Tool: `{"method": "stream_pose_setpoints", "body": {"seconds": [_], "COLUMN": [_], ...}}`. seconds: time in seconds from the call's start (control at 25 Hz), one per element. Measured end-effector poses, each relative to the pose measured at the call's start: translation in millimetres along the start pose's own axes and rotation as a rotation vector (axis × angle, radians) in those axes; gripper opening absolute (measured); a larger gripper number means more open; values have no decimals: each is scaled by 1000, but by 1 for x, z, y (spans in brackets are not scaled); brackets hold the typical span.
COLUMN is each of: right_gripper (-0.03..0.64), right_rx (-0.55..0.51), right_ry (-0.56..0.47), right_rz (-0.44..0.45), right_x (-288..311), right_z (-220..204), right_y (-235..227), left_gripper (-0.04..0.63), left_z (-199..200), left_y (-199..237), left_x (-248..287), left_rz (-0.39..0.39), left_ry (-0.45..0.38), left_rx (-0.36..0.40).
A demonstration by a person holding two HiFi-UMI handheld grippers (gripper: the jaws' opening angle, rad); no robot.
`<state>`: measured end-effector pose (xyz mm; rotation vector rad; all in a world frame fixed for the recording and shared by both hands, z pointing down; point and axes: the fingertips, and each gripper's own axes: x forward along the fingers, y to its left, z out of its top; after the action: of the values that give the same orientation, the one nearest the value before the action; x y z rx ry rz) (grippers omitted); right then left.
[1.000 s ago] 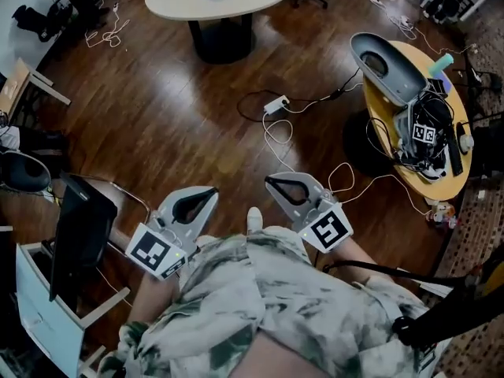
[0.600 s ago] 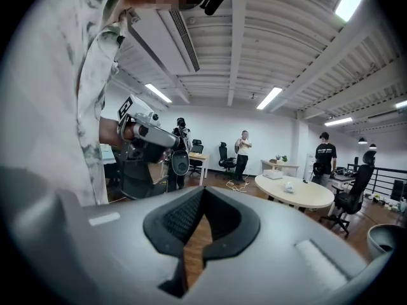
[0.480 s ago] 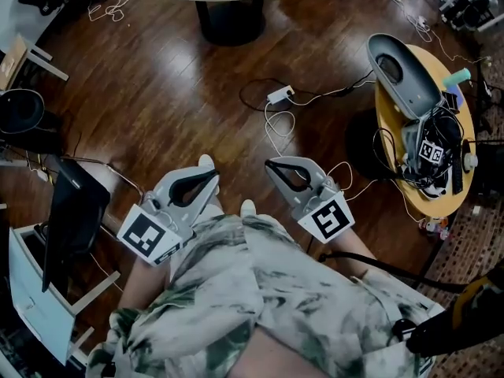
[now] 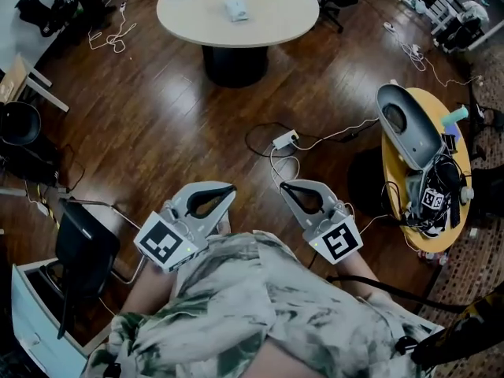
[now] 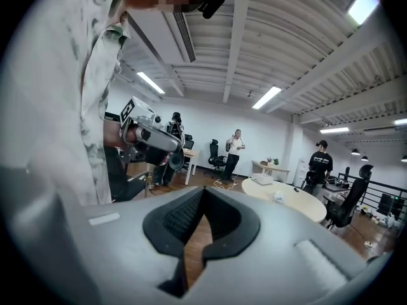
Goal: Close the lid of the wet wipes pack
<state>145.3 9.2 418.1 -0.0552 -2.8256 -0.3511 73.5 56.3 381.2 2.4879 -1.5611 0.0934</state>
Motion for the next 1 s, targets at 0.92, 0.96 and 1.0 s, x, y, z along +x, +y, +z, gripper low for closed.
{"method": "stream_pose_setpoints", "body": {"seconds": [0.92,0.96,1.0], "right_gripper": [6,6,6], "right_rx": [14,12,11], "right_ry": [-26,-30,-39], "right_rz": [-29,-25,-19], "right_x": [188,194,200], "right_z": [29,28,28], "right_y": [-117,-126,-134], "left_gripper": [0,0,0], "left_z": [1,3,6], "left_y": [194,201,208], "left_x": [2,7,12], "left_rz": [17,20,23], "left_ry": [-14,-12,-11], "left_rx": [-67,-68,-69]}}
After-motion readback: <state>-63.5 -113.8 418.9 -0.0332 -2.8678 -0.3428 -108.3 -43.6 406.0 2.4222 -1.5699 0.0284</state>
